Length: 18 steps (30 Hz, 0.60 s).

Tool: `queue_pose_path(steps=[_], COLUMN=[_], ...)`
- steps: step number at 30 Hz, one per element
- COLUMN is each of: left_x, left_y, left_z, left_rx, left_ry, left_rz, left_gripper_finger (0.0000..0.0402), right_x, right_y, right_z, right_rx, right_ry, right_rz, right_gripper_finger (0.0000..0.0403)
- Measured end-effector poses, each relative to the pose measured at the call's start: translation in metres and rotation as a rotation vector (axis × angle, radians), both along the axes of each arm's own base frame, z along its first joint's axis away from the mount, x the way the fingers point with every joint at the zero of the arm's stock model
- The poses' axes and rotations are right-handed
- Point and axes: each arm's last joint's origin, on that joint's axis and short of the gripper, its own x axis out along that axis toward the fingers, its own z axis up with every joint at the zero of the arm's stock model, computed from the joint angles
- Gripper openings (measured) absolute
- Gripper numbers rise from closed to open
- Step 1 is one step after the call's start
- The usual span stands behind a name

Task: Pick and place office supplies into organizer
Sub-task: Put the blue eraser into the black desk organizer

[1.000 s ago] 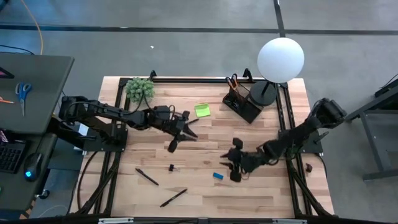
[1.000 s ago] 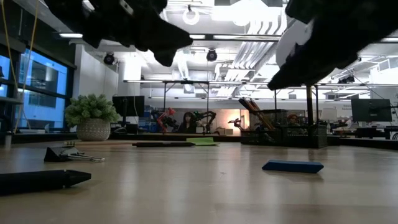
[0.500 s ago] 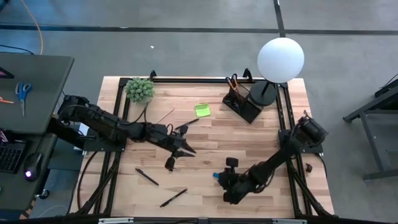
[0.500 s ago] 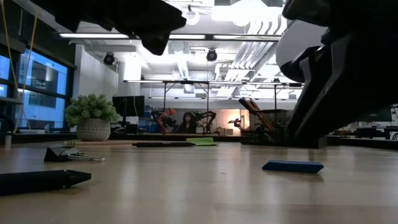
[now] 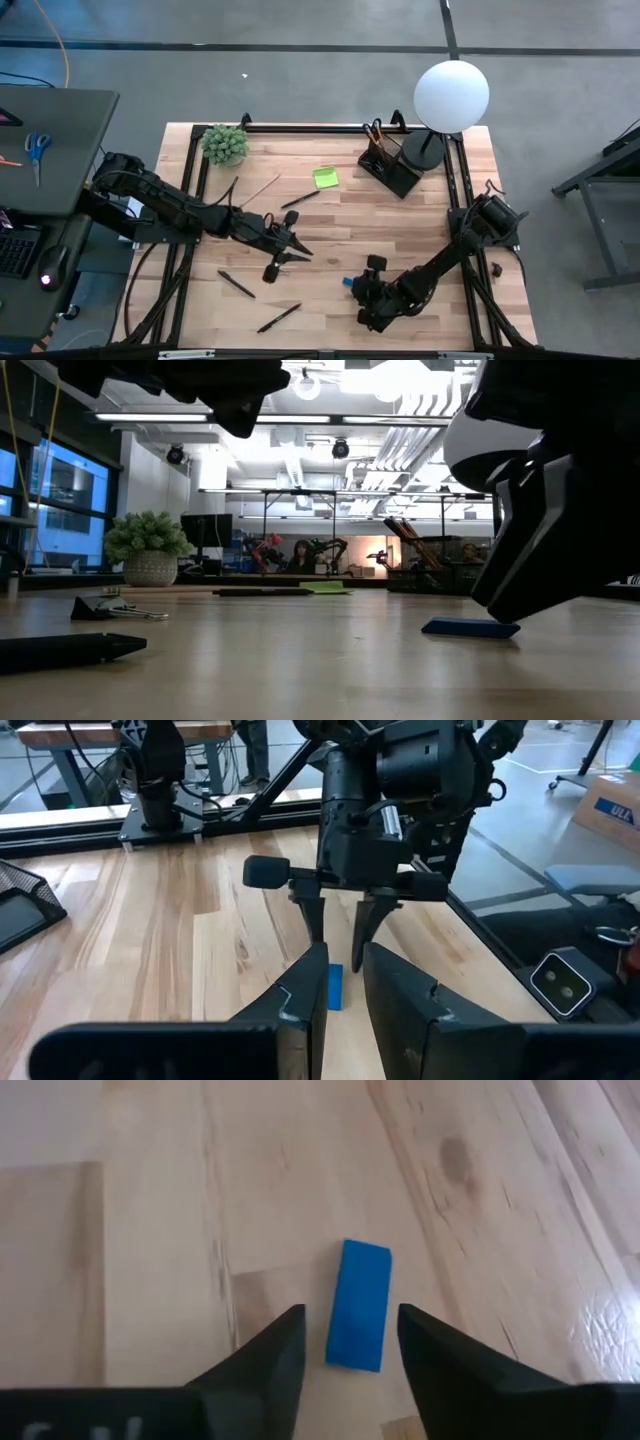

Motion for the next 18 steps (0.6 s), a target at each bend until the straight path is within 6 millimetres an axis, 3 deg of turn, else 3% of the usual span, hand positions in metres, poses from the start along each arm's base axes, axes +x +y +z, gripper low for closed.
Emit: queue_pose_path(steps=[5,9,13,18], left_x=[0.0,0.0,0.0,-0.001], left_y=[0.001,0.001,0.001,0.001], left_z=[0.0,0.0,0.0,-0.003], left_rx=[-0.016,-0.037,-0.056,-0.06], left_ry=[0.007,0.011,0.015,0.025], left_rz=[0.008,0.015,0.02,0.04], left_gripper_finger=[0.0058,0.0058,0.0058,0.0058], right_x=[0.004,0.004,-0.001,-0.005], right_y=[-0.005,-0.008,-0.013,-0.016], right_z=[0.0,-0.002,-0.013,-0.022], right_rx=[0.005,0.006,0.05,0.086], right_ry=[0.002,0.007,0.002,-0.052], right_rz=[-0.017,-0.019,-0.013,-0.013], right_gripper_finger=[0.0214,0.0237,0.0236,0.0205])
